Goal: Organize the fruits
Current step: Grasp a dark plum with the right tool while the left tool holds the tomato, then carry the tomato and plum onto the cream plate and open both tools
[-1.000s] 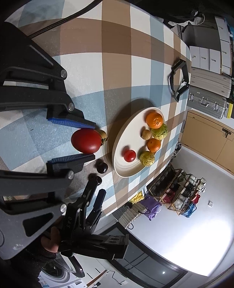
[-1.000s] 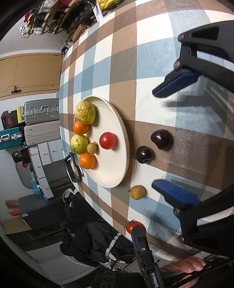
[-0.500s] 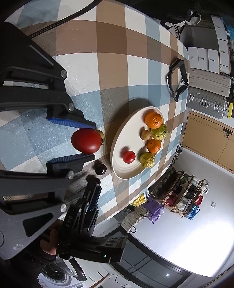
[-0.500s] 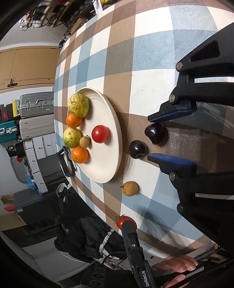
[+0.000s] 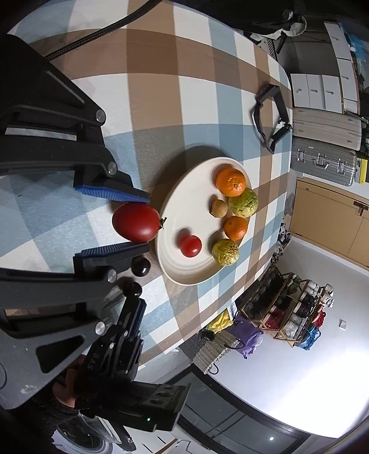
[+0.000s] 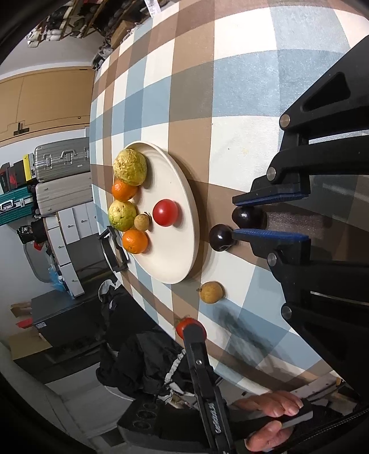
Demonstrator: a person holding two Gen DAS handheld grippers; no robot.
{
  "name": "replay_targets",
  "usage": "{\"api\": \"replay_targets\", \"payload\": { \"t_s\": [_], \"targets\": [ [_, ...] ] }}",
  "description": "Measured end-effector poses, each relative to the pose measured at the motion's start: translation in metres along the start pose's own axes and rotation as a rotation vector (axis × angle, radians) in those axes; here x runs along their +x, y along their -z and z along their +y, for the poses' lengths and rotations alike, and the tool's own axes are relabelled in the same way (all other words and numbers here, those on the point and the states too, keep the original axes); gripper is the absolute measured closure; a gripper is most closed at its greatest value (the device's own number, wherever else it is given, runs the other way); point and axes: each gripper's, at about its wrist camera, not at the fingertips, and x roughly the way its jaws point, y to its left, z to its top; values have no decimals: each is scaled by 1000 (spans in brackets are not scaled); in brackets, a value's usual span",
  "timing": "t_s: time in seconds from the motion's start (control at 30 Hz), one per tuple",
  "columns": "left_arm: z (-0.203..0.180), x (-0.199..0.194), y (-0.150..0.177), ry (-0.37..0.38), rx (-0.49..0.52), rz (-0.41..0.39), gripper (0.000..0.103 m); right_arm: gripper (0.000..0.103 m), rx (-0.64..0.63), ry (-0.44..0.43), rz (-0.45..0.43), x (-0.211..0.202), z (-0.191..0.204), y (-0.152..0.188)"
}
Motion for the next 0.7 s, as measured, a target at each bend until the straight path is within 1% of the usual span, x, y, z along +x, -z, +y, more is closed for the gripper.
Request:
{"api": "replay_targets", "payload": {
  "t_s": [0.2, 0.27, 0.3, 0.37, 0.43, 0.47, 0.6, 0.67, 0.7],
  "targets": [
    [0, 12, -15, -8, -2, 6, 78, 92, 21, -12, -28, -6, -10, -5],
    [1, 15, -19, -5, -3, 7, 78, 95, 27, -21, -28, -6, -13, -6],
    [1, 16, -20, -5, -2, 8, 78, 95, 33, -22, -29, -6, -14, -6],
    [0, 19, -22, -8, 1, 9, 78, 95, 40, -65, -16, -4, -14, -6],
    [1, 22, -23, -5, -1, 14, 78, 95, 18, -53, -15, -4, -10, -6],
    [2, 23, -23, -4, -2, 16, 78, 94, 8, -69, -4, -2, -7, -6],
    [4, 25, -22, -2, -9, 20, 78, 85, -15, -47, 0, 0, -2, -6],
    [6, 25, -21, 0, -12, 23, 78, 74, -9, -36, 6, 3, -3, -7],
    [7, 25, -20, 1, -14, 24, 78, 72, -7, -36, 10, 3, -4, -7]
  ]
}}
